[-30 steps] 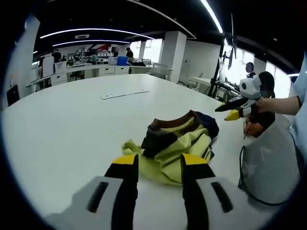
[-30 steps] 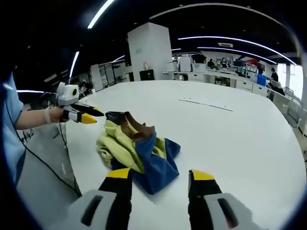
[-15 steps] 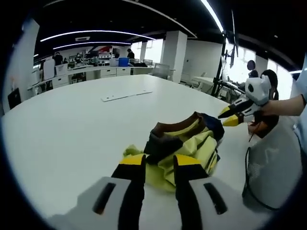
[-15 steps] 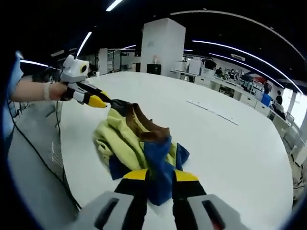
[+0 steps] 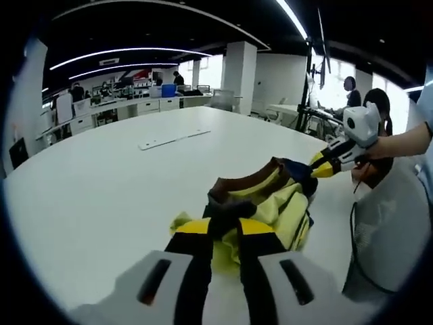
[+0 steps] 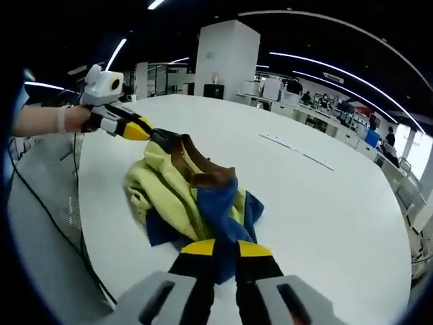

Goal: Fold the garment on the visible template until the final outline fits inside the template.

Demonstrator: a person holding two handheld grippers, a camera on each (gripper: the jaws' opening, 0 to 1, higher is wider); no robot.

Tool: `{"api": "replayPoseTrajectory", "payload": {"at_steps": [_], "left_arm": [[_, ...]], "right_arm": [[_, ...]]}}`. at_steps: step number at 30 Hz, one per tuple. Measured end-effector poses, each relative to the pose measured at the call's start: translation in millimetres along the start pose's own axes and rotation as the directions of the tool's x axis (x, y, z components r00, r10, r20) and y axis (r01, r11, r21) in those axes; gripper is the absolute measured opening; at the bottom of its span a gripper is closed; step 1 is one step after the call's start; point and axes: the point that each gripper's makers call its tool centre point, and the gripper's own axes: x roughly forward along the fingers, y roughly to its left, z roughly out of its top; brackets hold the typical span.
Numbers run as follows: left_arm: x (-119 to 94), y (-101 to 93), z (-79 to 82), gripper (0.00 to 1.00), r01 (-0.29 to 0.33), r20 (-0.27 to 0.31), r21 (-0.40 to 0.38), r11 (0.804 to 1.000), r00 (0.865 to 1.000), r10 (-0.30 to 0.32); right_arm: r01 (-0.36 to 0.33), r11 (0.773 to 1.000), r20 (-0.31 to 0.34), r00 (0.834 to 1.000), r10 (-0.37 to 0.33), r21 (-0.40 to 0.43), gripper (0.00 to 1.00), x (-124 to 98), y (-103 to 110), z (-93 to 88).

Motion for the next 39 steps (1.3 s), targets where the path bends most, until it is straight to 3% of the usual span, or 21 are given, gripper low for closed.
{"api": "replayPoseTrajectory", "payload": {"at_steps": [10, 14, 16, 20, 28, 31, 37, 39], "left_arm": [[4.5, 2.3, -1.9, 0.00, -0.007, -0.012, 0.004, 1.000, 1.000, 0.007], [4.4, 3.9, -1.3, 0.00, -0.007, -0.010, -0.011, 1.000, 1.000, 0.007], [3.2, 4.3, -0.8, 0.00, -0.008, -0.011, -0.017, 1.000, 1.000, 0.008], [-1.7, 9.0, -0.5, 0.00, -0.018, -0.016, -0.029, 0.999, 1.000, 0.017], [-19.6, 27.3, 12.2, 0.00, -0.056, 0.010, -0.050, 0.997, 0.998, 0.056], [-25.6, 32.4, 18.2, 0.00, -0.066, 0.020, -0.052, 0.996, 0.998, 0.068], [-45.5, 38.3, 47.7, 0.00, -0.092, 0.082, -0.044, 0.995, 0.992, 0.095], [-53.5, 39.2, 60.2, 0.00, -0.094, 0.111, -0.041, 0.995, 0.989, 0.098]], "right_arm": [[-0.001, 1.000, 0.002, 1.000, 0.001, 0.027, 0.11, 5.0, 2.4, -3.8], [0.027, 1.000, -0.007, 1.000, -0.027, 0.016, 0.00, 5.1, -2.6, -6.2], [0.028, 0.998, 0.004, 1.000, -0.028, 0.063, 0.00, 4.4, -3.5, -5.0], [0.058, 0.997, 0.008, 0.998, -0.059, 0.054, 0.00, -1.0, -12.4, -2.5], [0.080, 0.983, 0.081, 0.992, -0.094, 0.164, 0.00, -18.8, -35.6, 23.4], [0.072, 0.971, 0.147, 0.983, -0.107, 0.227, 0.00, -29.4, -44.8, 43.8], [0.043, 0.958, 0.273, 0.954, -0.123, 0.284, 0.00, -53.8, -54.7, 87.4], [0.039, 0.963, 0.299, 0.947, -0.121, 0.268, 0.00, -62.1, -54.0, 101.4]]}}
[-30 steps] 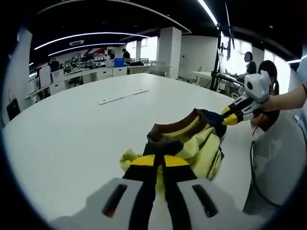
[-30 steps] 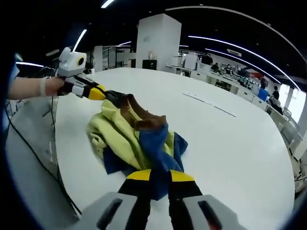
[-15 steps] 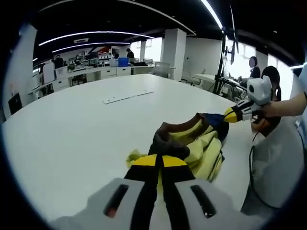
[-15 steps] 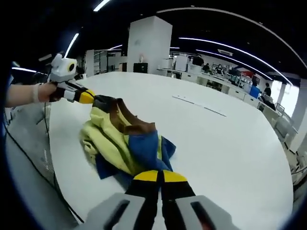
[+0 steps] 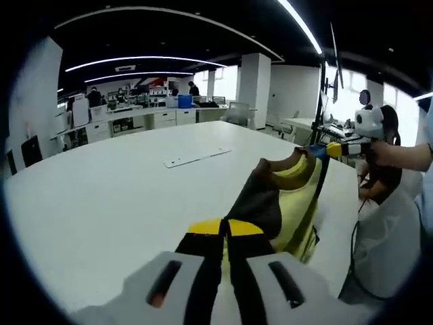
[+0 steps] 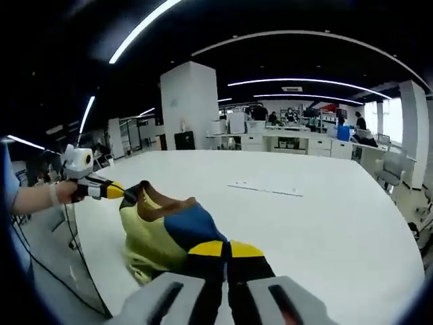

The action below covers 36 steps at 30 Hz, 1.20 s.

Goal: Fold the garment on the visible template until the final outline fits inside the template.

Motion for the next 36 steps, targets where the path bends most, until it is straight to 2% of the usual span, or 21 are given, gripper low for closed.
{"api": "replayPoseTrajectory", "payload": {"at_steps": [4, 7, 14, 17, 21, 24, 25, 26, 28, 31, 36], "left_arm": [[-12.8, 1.9, 24.2, 0.00, -0.010, 0.041, 0.020, 1.000, 0.999, 0.009], [-23.0, 4.1, 43.5, 0.00, -0.018, 0.094, 0.016, 1.000, 0.995, 0.017], [-46.5, 9.4, 88.0, 0.00, -0.031, 0.216, -0.014, 0.999, 0.976, 0.033], [-56.4, 9.9, 112.9, 0.00, -0.040, 0.273, 0.000, 0.999, 0.961, 0.038], [-57.3, 18.2, 131.9, 0.00, -0.048, 0.306, 0.002, 0.999, 0.951, 0.045], [-47.7, 26.6, 135.3, 0.00, -0.048, 0.317, -0.003, 0.999, 0.947, 0.047], [-42.8, 30.2, 135.9, 0.00, -0.037, 0.327, -0.045, 0.998, 0.944, 0.050], [-34.9, 35.1, 132.7, 0.00, -0.038, 0.309, -0.050, 0.998, 0.950, 0.052], [-21.4, 47.1, 123.0, 0.00, -0.077, 0.265, -0.037, 0.996, 0.961, 0.084], [-5.2, 54.9, 116.0, 0.00, -0.075, 0.248, -0.066, 0.995, 0.965, 0.089], [29.7, 71.5, 94.3, 0.00, -0.099, 0.166, -0.110, 0.989, 0.979, 0.117]], "right_arm": [[-0.016, 0.999, 0.062, 0.998, 0.017, -0.032, 0.00, -5.9, 10.3, 30.7], [-0.026, 0.999, 0.101, 0.994, 0.030, -0.044, 0.00, -10.7, 15.6, 50.4], [-0.067, 0.995, 0.219, 0.972, 0.081, -0.070, 0.00, -27.0, 32.4, 101.8], [-0.076, 0.992, 0.257, 0.961, 0.099, -0.097, 0.00, -32.6, 38.0, 122.4], [-0.083, 0.990, 0.289, 0.951, 0.114, -0.116, 0.00, -33.1, 38.3, 140.7], [-0.077, 0.989, 0.289, 0.951, 0.112, -0.129, 0.00, -25.0, 33.4, 143.8], [-0.072, 0.989, 0.282, 0.954, 0.105, -0.127, 0.00, -20.1, 29.4, 142.3], [-0.065, 0.991, 0.268, 0.959, 0.096, -0.120, 0.00, -11.1, 18.7, 139.2], [-0.073, 0.992, 0.251, 0.963, 0.098, -0.105, 0.00, 2.0, 11.1, 133.6], [-0.068, 0.993, 0.216, 0.972, 0.089, -0.102, 0.00, 23.0, 0.4, 123.8], [-0.078, 0.994, 0.158, 0.983, 0.090, -0.082, 0.00, 61.2, -20.7, 106.5]]}}
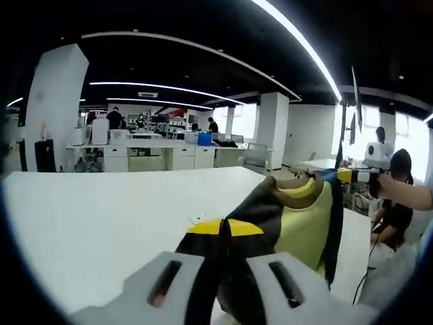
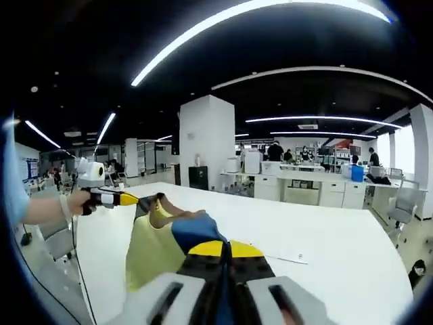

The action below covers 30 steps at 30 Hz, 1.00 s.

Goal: Fold the garment on the visible template until the final outline fits inside the template.

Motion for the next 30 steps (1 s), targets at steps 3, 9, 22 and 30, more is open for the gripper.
{"api": "replayPoseTrajectory", "payload": {"at_steps": [3, 9, 22, 30], "left_arm": [[23.2, 16.0, -19.9, 0.00, -0.007, -0.057, -0.030, 1.000, 0.998, 0.005], [65.1, 43.2, -62.5, 0.00, -0.027, -0.174, -0.033, 0.999, 0.985, 0.021], [135.3, 76.0, -137.4, 0.00, -0.036, -0.354, -0.062, 0.997, 0.935, 0.012], [159.5, 86.1, -159.8, 0.00, -0.045, -0.399, -0.060, 0.997, 0.917, 0.017]], "right_arm": [[0.009, 1.000, -0.046, 0.999, -0.008, 0.019, 0.00, 26.3, -19.0, -21.0], [0.023, 0.998, -0.170, 0.985, -0.012, 0.062, 0.00, 76.7, -50.3, -75.0], [0.075, 0.993, -0.405, 0.914, -0.034, 0.086, 0.00, 130.1, -83.1, -168.4], [0.090, 0.994, -0.490, 0.871, -0.046, 0.068, 0.00, 141.8, -94.2, -201.6]]}}
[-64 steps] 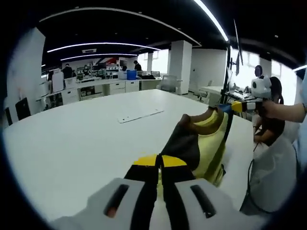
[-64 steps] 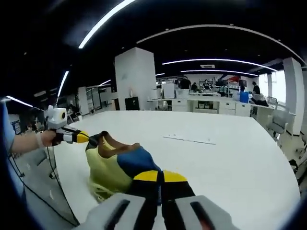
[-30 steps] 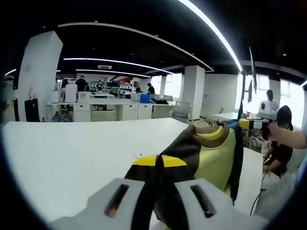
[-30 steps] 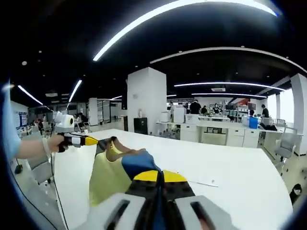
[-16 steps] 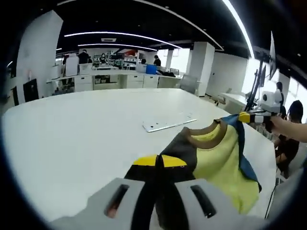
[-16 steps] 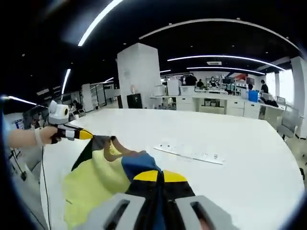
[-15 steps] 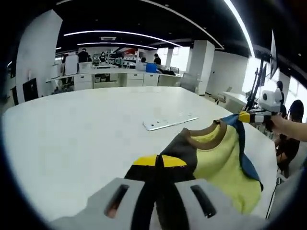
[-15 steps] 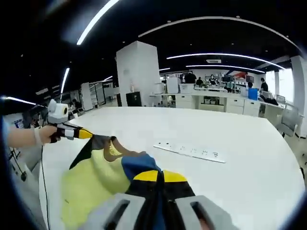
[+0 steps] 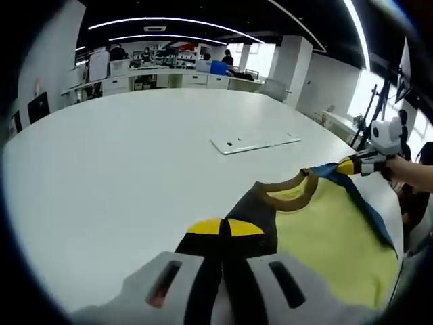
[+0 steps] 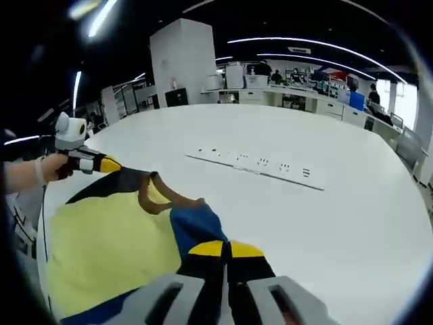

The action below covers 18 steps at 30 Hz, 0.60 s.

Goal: Fold the garment on the visible template until the final outline fits inside the template.

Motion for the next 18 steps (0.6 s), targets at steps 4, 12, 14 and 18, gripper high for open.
{"api": "replayPoseTrajectory", "payload": {"at_steps": [4, 12, 14, 18], "left_arm": [[4.3, 2.6, -2.8, 0.00, -0.003, -0.005, -0.008, 1.000, 1.000, 0.003], [8.4, 6.1, -11.0, 0.00, -0.005, -0.014, -0.026, 1.000, 1.000, 0.005], [9.4, 6.2, -10.9, 0.00, -0.005, -0.012, -0.030, 1.000, 1.000, 0.005], [9.9, 6.3, -9.5, 0.00, -0.004, -0.006, -0.033, 0.999, 1.000, 0.004]], "right_arm": [[0.005, 1.000, -0.013, 1.000, -0.006, -0.003, 0.00, 3.9, -3.8, -5.6], [0.009, 1.000, -0.022, 1.000, -0.009, -0.003, 0.00, 7.9, -6.6, -8.8], [0.009, 1.000, -0.025, 1.000, -0.009, -0.004, 0.00, 8.5, -6.4, -9.8], [0.009, 1.000, -0.028, 1.000, -0.009, -0.009, 0.00, 9.4, -6.6, -10.5]]}}
